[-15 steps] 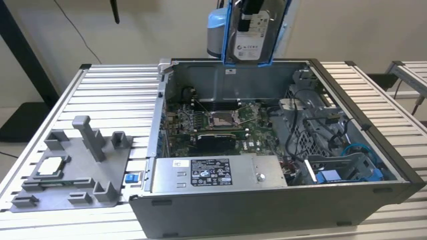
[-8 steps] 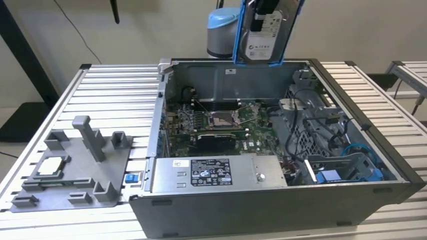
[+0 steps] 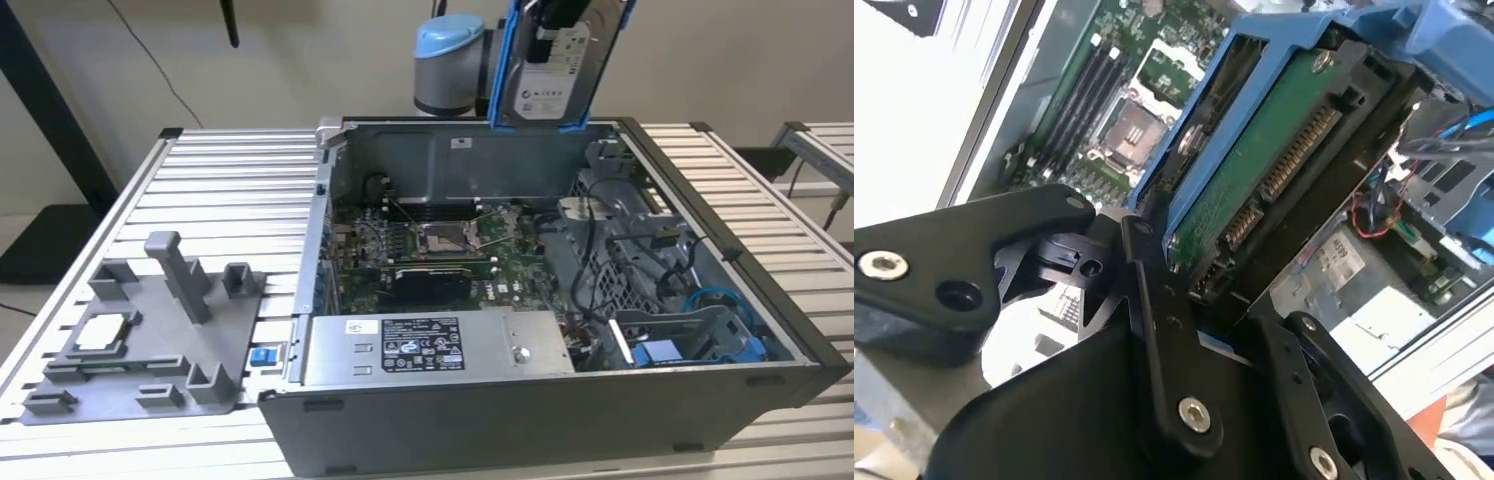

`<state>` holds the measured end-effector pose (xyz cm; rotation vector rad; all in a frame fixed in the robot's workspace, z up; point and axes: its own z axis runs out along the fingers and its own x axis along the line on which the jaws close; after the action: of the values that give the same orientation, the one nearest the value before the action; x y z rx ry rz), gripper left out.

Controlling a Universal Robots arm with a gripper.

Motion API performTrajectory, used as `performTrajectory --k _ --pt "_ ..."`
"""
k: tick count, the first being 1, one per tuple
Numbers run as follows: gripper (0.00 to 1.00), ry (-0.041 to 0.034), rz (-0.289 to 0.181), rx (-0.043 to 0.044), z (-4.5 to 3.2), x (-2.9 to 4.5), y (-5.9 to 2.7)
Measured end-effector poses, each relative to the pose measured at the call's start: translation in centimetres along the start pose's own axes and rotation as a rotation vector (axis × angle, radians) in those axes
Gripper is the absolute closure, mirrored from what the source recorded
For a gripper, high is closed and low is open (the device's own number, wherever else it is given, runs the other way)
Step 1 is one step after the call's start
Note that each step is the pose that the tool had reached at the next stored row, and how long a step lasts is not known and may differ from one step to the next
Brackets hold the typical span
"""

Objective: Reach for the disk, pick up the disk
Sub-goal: 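Pick up the disk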

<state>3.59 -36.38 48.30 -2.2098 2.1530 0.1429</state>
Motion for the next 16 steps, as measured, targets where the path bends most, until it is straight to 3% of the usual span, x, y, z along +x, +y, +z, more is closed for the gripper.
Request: performTrajectory --k 6,16 --pt "1.00 -0.0002 0.000 0.0002 -0.07 0.07 -2.48" --pt "1.00 -0.0003 0.000 0.0002 -0.12 0.13 -4.74"
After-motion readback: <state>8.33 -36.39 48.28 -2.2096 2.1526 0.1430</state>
